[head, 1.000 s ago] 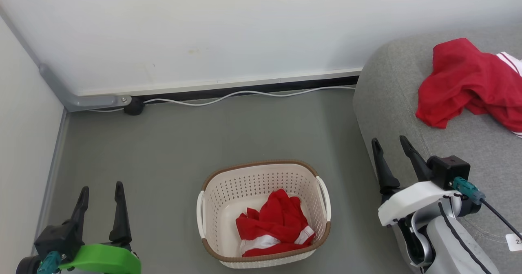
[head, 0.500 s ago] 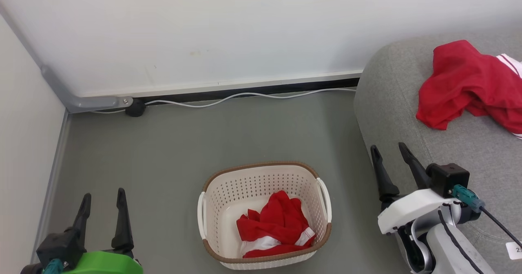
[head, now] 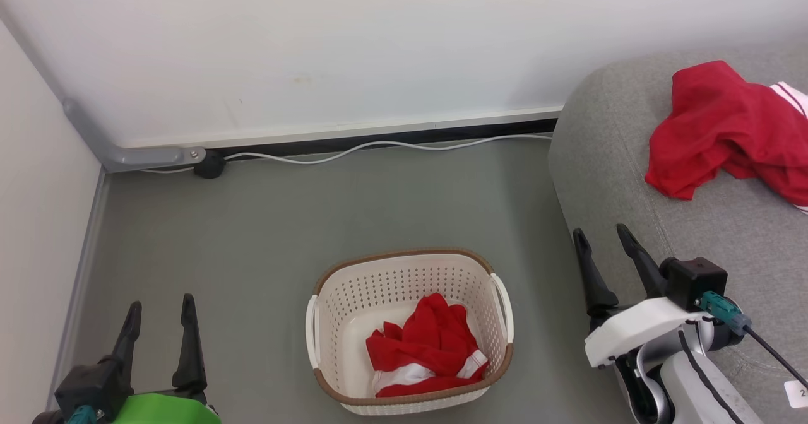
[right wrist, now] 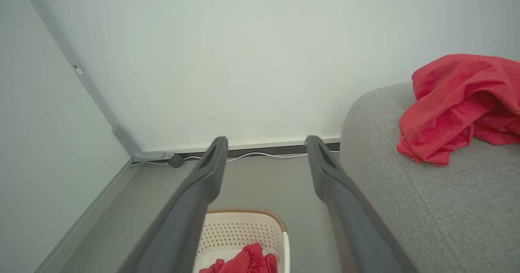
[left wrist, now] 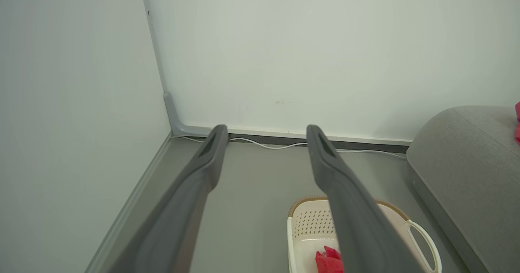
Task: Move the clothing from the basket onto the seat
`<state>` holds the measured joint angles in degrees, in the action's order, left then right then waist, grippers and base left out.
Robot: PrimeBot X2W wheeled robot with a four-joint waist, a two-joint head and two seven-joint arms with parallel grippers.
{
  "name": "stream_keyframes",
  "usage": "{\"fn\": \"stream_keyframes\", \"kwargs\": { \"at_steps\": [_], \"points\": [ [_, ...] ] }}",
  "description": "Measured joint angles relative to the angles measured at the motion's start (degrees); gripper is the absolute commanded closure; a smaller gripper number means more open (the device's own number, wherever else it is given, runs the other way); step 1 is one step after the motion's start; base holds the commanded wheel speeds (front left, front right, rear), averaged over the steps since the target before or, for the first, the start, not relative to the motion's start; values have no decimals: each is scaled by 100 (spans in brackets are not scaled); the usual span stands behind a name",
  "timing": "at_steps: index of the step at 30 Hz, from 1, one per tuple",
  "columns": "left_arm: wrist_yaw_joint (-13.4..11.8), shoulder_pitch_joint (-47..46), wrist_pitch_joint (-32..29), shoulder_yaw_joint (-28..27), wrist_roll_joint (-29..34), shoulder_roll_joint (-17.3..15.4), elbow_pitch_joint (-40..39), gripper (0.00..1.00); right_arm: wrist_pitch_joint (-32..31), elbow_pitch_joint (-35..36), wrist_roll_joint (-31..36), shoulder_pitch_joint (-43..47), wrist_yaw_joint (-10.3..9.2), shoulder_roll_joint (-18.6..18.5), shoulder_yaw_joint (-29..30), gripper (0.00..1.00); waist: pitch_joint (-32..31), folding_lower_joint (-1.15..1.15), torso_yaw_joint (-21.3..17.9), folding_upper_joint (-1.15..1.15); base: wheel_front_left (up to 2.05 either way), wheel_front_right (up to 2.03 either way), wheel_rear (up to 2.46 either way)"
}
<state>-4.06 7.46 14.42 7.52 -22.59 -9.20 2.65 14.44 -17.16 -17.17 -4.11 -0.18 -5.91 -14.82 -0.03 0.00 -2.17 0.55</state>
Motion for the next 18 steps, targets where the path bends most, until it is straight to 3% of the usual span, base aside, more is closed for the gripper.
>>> {"fn": "stream_keyframes", "kwargs": {
  "at_steps": [8,18],
  "points": [
    [10,23,0,-35,19,5,-107,0,0,144,1,1,-41,0,3,0,170,0,-20,0,0,0,0],
    [263,-247,-1,244,275,-103,-109,0,0,403,10,-294,-96,-46,122,0,712,0,-76,0,0,0,0]
  ]
}}
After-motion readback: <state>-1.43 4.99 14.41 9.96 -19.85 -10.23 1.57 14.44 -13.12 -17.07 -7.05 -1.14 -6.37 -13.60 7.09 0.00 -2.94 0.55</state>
